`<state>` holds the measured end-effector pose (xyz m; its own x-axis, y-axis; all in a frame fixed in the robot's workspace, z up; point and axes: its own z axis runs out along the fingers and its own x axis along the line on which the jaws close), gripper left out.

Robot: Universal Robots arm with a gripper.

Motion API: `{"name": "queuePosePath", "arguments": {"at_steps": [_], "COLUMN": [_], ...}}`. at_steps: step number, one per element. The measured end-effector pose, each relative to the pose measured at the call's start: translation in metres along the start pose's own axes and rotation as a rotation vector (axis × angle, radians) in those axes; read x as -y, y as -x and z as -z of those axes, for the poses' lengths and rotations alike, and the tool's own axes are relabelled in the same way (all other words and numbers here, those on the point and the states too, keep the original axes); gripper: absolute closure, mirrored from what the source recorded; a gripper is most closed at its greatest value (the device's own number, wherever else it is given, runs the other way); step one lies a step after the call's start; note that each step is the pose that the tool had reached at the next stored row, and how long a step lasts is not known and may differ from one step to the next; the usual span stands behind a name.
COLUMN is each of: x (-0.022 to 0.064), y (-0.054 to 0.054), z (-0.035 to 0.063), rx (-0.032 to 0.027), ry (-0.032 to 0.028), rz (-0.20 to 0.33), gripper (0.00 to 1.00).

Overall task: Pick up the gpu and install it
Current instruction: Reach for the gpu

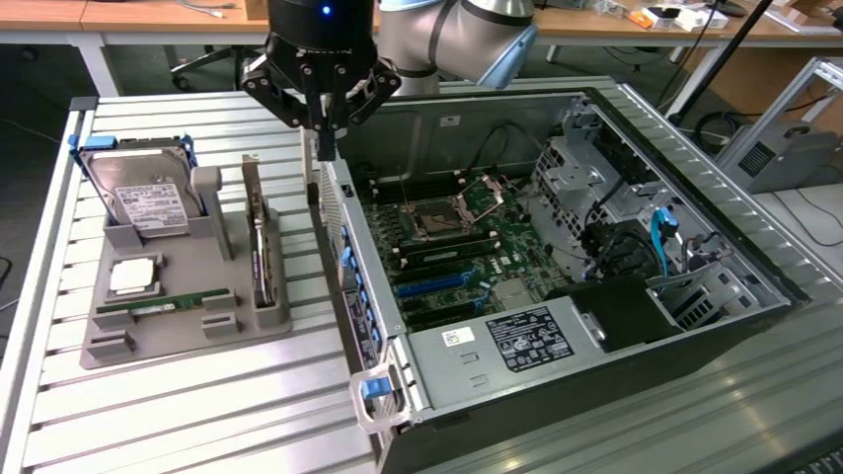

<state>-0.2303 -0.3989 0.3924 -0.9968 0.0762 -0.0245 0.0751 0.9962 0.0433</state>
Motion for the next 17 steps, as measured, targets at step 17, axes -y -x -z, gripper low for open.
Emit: {"name": "queuePosePath", "arguments": {"at_steps": [17], "x": [0.0005], "y": [-0.0069], "z": [-0.0002], "rx": [0.0001], "ry": [0.0], "rz": [0.0], "gripper": [0.89]}}
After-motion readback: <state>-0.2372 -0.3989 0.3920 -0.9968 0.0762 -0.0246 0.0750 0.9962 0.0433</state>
